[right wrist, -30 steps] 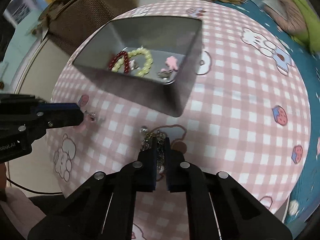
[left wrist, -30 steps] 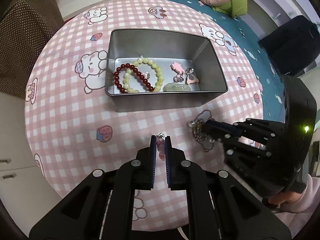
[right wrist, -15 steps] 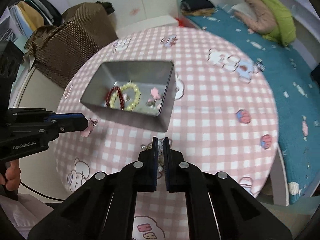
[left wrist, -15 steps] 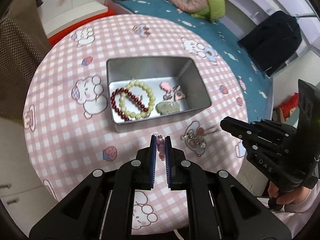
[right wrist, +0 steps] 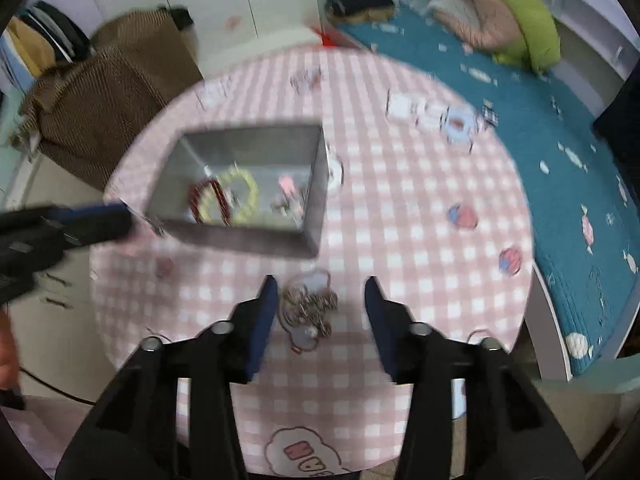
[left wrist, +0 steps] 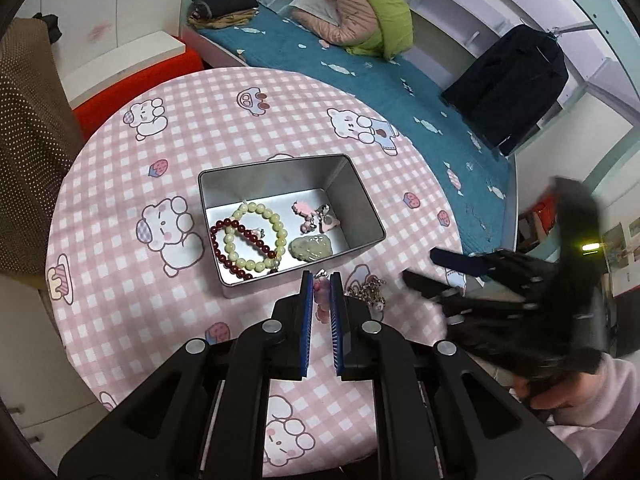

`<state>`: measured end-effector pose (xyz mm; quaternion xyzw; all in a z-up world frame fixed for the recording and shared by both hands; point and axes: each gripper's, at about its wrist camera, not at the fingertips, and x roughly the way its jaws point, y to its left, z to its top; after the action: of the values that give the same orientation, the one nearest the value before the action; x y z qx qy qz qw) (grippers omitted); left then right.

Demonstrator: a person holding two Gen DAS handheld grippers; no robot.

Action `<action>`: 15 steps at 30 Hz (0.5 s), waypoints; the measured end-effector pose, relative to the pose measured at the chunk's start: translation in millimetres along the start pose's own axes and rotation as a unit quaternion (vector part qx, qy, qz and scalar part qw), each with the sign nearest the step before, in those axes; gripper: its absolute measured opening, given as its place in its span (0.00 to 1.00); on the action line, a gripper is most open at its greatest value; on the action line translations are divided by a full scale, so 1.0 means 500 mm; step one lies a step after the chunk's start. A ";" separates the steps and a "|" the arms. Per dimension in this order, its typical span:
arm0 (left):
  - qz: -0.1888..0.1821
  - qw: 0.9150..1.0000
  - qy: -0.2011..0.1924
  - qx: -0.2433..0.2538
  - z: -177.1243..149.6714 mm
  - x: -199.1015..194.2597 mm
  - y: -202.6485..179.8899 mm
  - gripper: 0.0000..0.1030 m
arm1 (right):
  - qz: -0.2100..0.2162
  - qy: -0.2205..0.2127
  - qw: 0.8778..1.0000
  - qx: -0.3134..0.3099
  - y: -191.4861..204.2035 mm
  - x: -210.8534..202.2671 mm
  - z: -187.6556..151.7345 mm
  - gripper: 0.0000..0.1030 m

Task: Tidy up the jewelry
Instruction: 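Carry both keychains over the grey tray and open both tools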

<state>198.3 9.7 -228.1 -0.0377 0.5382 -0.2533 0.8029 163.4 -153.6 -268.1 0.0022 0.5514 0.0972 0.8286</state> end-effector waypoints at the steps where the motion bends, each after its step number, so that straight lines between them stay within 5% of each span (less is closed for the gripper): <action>1: 0.002 1.000 0.001 0.000 -0.002 0.000 0.000 0.08 | 0.002 0.007 1.000 -0.002 0.001 0.016 -0.005 0.43; 6: 0.017 1.000 0.006 -0.008 -0.012 0.003 0.006 0.08 | 0.011 0.034 0.999 -0.005 -0.004 0.073 -0.018 0.41; 11: 0.030 0.999 0.018 -0.025 -0.018 0.016 0.014 0.08 | 0.018 0.050 0.999 -0.003 -0.016 0.107 -0.029 0.10; 15: 0.037 0.998 0.027 -0.031 -0.019 0.028 0.013 0.08 | 0.007 0.045 0.999 -0.013 -0.019 0.102 -0.037 0.07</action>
<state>196.3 10.9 -246.1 -0.0357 0.5680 -0.2072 0.7957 167.0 -156.6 -322.9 -0.0094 0.5870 0.1106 0.8019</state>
